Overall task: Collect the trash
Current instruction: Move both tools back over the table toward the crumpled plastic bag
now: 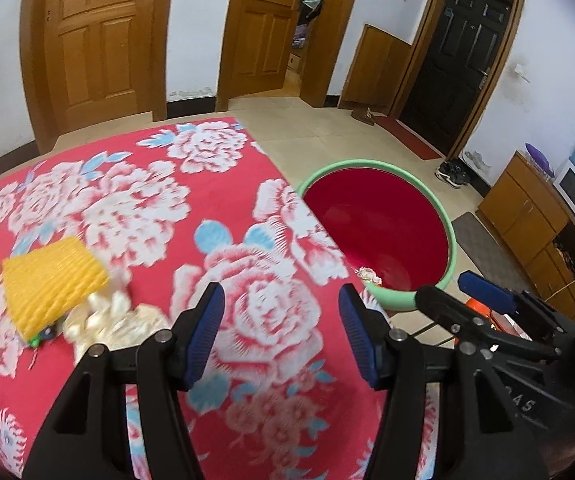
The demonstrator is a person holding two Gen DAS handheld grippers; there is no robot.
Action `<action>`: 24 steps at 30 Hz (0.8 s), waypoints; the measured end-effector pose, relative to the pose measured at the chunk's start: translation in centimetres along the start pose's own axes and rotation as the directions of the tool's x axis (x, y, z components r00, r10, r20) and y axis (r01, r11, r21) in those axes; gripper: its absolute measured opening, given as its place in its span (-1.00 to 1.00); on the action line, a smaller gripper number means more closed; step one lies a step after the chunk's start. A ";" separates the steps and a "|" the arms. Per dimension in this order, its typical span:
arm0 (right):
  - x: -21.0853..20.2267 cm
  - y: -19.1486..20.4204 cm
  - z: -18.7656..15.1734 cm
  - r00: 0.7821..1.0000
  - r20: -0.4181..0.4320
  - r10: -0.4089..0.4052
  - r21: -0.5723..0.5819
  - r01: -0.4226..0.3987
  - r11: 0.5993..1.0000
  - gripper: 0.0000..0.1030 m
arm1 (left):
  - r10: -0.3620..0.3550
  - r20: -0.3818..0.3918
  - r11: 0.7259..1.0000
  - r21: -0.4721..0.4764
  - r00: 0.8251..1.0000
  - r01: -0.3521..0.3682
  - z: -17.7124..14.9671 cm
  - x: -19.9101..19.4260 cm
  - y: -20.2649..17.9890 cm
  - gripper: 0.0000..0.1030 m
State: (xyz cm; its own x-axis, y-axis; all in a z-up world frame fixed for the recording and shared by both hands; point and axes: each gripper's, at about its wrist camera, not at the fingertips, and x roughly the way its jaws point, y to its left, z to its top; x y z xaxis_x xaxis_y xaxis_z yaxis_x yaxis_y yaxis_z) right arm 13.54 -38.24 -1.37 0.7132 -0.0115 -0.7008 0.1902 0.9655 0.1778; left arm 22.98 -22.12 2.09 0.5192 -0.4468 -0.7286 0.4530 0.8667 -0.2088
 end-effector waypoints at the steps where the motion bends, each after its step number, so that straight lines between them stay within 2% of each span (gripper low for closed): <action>1: -0.2 0.3 -0.1 1.000 0.001 0.002 -0.002 -0.002 1.000 0.31 | 0.000 0.001 1.000 -0.004 1.000 0.000 -0.3 -0.3 0.4 0.14; 13: -1.5 4.2 -2.7 0.998 -0.029 0.056 -0.050 -0.058 0.997 0.31 | 0.004 0.022 1.000 -0.024 1.000 -0.004 -2.5 -3.7 2.8 0.14; 24: -1.1 8.8 -3.7 0.992 -0.046 0.117 -0.118 -0.121 0.986 0.31 | 0.069 0.040 0.995 -0.074 0.997 -0.065 -5.3 -6.4 7.1 0.15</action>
State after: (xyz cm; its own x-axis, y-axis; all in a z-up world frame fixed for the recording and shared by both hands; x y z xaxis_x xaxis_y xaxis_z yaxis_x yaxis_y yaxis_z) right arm 11.95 -28.75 -1.56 0.6987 0.1131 -0.7064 0.0211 0.9837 0.1784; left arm 19.06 -11.92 1.84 0.5779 -0.3949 -0.7142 0.3632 0.9081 -0.2083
